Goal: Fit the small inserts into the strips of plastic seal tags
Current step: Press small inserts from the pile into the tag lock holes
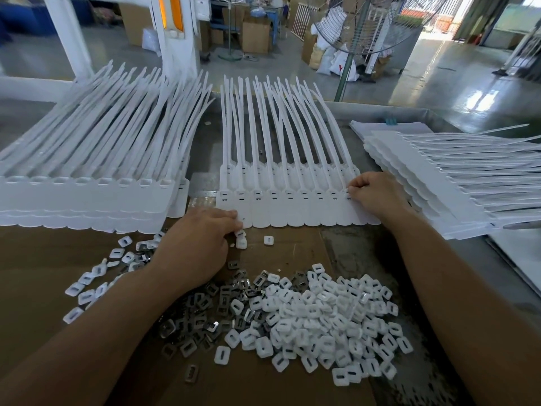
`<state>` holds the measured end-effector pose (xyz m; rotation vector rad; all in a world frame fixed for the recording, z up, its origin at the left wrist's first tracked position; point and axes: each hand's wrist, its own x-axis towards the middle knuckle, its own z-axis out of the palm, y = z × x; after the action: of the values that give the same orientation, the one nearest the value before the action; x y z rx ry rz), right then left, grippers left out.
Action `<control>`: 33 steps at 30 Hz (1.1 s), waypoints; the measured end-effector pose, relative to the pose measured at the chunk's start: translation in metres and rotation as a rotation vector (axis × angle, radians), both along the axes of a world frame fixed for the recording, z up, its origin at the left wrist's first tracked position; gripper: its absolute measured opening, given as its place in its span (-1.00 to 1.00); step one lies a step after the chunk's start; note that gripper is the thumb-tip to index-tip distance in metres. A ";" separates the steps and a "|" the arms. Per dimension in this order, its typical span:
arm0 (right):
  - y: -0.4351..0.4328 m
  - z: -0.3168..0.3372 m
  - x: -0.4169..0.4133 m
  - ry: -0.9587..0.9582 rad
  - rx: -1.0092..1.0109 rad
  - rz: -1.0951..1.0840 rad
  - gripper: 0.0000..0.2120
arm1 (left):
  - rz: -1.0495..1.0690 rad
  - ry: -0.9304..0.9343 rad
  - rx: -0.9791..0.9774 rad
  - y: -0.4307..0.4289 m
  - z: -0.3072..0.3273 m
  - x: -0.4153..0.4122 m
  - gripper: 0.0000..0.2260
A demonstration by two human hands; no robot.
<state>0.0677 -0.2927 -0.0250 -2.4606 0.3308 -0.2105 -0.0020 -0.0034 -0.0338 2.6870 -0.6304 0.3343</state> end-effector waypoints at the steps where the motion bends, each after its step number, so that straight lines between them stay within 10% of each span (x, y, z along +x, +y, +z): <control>1: 0.000 0.000 0.000 -0.002 -0.002 -0.002 -0.84 | 0.000 -0.001 -0.003 0.000 0.000 0.000 -0.58; 33: 0.004 0.003 -0.002 -0.066 -0.022 -0.035 -0.88 | 0.018 -0.003 -0.019 0.000 0.000 -0.003 -0.59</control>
<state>0.0657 -0.2885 -0.0224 -2.4646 0.3447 -0.3104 -0.0048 -0.0039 -0.0337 2.6762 -0.6012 0.3478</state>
